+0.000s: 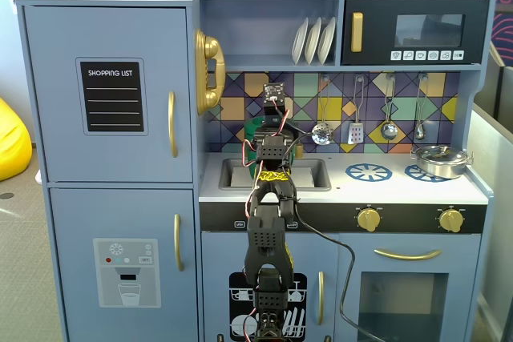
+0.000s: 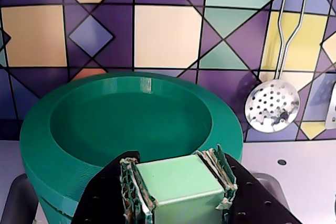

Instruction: Pick up the lid from the counter and put it on the green recipient

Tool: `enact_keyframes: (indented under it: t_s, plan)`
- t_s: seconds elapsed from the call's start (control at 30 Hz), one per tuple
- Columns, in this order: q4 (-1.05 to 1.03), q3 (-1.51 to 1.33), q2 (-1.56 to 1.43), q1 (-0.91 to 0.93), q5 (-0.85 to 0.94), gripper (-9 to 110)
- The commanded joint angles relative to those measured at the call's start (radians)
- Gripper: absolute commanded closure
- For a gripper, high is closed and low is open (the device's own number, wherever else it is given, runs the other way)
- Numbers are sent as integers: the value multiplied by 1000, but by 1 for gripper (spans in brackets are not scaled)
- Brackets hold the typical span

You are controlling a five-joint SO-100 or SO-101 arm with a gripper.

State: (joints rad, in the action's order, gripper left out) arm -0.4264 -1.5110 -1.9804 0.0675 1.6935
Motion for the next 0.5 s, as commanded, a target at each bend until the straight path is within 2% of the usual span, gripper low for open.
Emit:
enact_keyframes:
  t_s: [0.0,0.03,0.13,0.2,0.33,0.47]
  plan:
    - [28,0,-48,-2,8,102]
    - [28,-2,-49,-3,6,99]
    - [29,9,-49,17,6,76]
    - [34,31,-44,26,17,69]
    - [0,103,-61,20,55,70]
    - [-164,114,-190,-8,69,71]
